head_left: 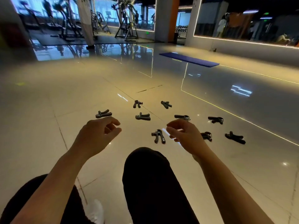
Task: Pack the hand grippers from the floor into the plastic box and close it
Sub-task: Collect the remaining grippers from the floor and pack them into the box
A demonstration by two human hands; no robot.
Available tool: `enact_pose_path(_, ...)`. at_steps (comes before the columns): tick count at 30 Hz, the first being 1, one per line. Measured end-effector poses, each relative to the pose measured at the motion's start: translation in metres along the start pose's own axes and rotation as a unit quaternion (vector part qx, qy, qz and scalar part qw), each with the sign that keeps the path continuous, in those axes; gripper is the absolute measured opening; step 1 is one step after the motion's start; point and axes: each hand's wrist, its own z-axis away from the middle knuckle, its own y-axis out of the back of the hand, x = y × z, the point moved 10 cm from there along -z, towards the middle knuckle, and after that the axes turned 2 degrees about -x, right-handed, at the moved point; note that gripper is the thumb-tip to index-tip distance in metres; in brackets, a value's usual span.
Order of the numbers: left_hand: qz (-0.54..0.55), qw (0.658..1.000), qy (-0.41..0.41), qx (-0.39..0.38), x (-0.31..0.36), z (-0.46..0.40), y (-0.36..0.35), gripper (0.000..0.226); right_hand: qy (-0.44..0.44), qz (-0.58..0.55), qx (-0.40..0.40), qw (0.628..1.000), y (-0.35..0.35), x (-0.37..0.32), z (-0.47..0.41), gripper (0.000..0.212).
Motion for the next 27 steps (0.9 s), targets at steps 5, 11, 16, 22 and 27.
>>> enact_pose_path(5, -0.026, 0.999, 0.026, -0.017, -0.04, -0.04, 0.006, 0.009, 0.0, 0.029, -0.028, 0.999, -0.027, 0.004, -0.061, 0.011)
enact_pose_path(11, -0.057, 0.996, 0.039, -0.057, -0.071, -0.139, -0.019, 0.014, -0.042, 0.022, -0.012, 0.999, -0.016, 0.048, -0.129, 0.014)
enact_pose_path(16, -0.098, 0.988, 0.021, -0.118, -0.091, -0.212, -0.081, 0.019, -0.093, 0.031, -0.009, 0.995, -0.019, 0.098, -0.188, 0.016)
enact_pose_path(22, -0.08, 0.99, 0.035, -0.112, -0.155, -0.266, -0.13, 0.021, -0.142, 0.075, -0.048, 0.986, -0.061, 0.16, -0.256, 0.017)
enact_pose_path(27, -0.03, 0.994, 0.067, -0.075, -0.232, -0.302, -0.167, 0.019, -0.228, 0.134, -0.06, 0.962, -0.097, 0.237, -0.305, 0.031)
